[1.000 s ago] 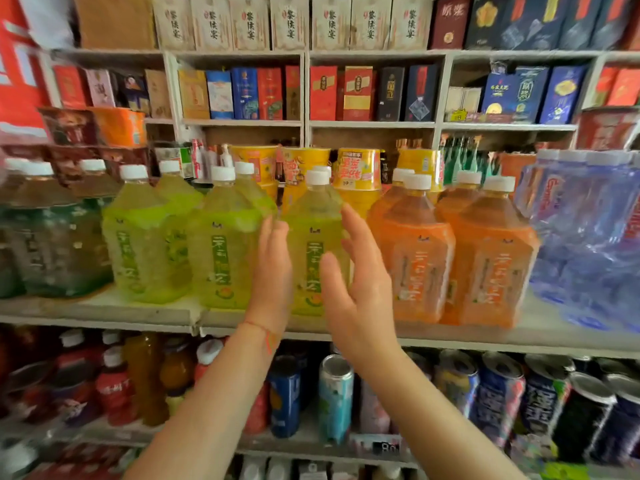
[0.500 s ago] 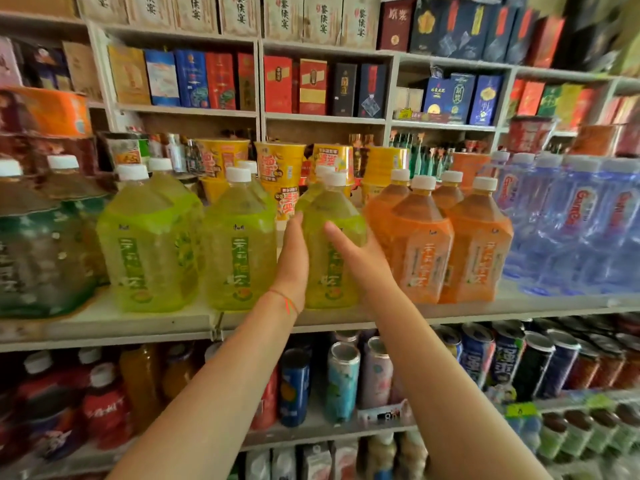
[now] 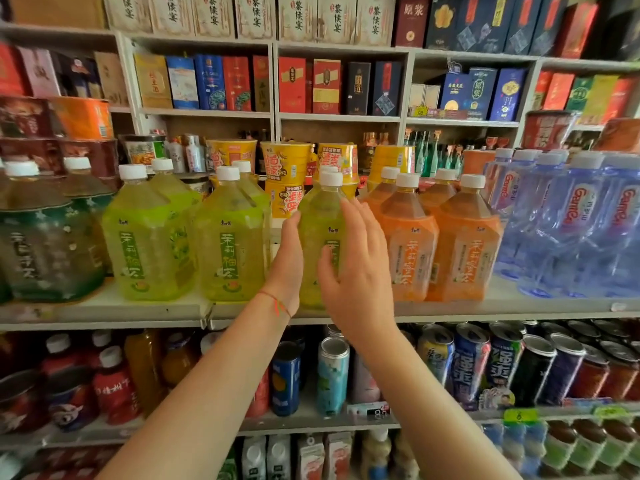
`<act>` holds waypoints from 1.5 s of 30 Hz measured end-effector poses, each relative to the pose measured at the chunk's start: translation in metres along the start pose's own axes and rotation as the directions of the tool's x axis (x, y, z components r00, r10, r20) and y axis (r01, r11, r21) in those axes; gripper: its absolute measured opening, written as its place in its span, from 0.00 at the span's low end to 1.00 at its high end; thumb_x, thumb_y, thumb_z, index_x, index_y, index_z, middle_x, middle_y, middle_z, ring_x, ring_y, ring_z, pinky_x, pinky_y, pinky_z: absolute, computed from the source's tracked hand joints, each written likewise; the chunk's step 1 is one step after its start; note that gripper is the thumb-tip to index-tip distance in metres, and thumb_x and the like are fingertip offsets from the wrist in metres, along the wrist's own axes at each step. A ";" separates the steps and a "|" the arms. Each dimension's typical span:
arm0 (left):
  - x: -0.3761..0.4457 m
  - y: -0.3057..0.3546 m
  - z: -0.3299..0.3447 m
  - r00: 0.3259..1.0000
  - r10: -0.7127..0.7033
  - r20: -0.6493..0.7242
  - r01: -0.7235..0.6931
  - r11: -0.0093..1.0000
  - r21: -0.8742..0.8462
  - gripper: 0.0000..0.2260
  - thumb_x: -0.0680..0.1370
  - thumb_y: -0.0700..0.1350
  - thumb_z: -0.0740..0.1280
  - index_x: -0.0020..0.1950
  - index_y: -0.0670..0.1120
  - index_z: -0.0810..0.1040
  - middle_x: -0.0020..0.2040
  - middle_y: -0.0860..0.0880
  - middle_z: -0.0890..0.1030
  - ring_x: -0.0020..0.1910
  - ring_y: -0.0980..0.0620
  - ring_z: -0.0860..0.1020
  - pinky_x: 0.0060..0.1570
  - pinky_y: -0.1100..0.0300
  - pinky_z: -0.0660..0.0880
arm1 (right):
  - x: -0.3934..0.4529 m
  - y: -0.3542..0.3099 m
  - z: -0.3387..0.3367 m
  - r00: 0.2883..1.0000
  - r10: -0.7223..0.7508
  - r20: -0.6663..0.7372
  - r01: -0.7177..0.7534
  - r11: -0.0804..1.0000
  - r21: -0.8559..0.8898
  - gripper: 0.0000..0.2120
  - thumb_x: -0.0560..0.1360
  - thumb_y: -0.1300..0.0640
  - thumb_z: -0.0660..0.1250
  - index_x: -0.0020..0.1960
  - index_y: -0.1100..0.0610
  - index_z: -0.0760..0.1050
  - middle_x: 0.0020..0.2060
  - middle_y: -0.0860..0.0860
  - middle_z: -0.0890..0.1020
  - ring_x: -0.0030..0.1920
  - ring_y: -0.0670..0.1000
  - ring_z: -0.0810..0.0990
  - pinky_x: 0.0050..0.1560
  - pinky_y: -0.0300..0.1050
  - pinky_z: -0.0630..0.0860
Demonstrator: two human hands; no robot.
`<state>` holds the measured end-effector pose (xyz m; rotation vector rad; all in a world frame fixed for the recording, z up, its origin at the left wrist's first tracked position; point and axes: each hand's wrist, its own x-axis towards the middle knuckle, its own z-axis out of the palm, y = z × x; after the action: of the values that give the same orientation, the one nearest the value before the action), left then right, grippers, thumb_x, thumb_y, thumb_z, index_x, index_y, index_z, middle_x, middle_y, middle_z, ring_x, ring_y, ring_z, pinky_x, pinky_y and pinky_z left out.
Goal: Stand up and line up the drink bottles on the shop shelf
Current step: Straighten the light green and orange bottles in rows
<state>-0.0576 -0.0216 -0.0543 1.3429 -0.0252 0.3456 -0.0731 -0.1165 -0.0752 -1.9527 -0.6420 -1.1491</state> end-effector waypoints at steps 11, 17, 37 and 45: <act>-0.006 0.004 0.020 0.997 0.039 -0.068 -0.036 0.999 0.038 0.13 0.85 0.59 0.51 0.50 0.63 0.74 0.38 0.72 0.79 0.50 0.73 0.77 0.52 0.66 0.68 | 0.015 0.042 -0.013 0.976 -0.131 0.174 0.187 0.912 -0.366 0.26 0.80 0.46 0.53 0.77 0.48 0.67 0.73 0.58 0.70 0.77 0.59 0.63 0.78 0.64 0.44; -0.026 -0.006 -0.018 0.772 0.611 -0.175 -0.496 0.752 0.434 0.12 0.84 0.45 0.57 0.59 0.48 0.80 0.55 0.58 0.80 0.58 0.61 0.77 0.63 0.61 0.71 | 0.000 0.020 0.007 0.965 -0.259 -0.028 0.251 0.953 -0.170 0.22 0.79 0.55 0.60 0.70 0.62 0.74 0.74 0.61 0.68 0.78 0.62 0.61 0.78 0.61 0.51; 0.059 0.008 -0.148 0.994 -0.103 -0.027 0.103 0.995 -0.002 0.39 0.65 0.78 0.57 0.71 0.62 0.73 0.70 0.52 0.76 0.69 0.49 0.74 0.71 0.41 0.67 | 0.034 -0.056 0.126 0.835 0.455 0.311 -0.547 0.749 0.374 0.52 0.69 0.43 0.78 0.81 0.45 0.48 0.78 0.45 0.59 0.74 0.44 0.60 0.68 0.43 0.62; 0.047 0.005 -0.134 0.998 -0.060 0.027 0.061 0.998 -0.019 0.34 0.70 0.76 0.54 0.73 0.63 0.71 0.73 0.54 0.73 0.72 0.51 0.71 0.73 0.43 0.65 | 0.026 -0.056 0.112 0.804 0.514 0.300 -0.595 0.695 0.405 0.48 0.65 0.36 0.74 0.79 0.42 0.56 0.77 0.46 0.64 0.75 0.48 0.64 0.65 0.44 0.66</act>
<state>-0.0382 0.1186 -0.0707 1.3261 -0.0103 0.2758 -0.0460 0.0079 -0.0657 -1.6321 -0.3226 -0.3902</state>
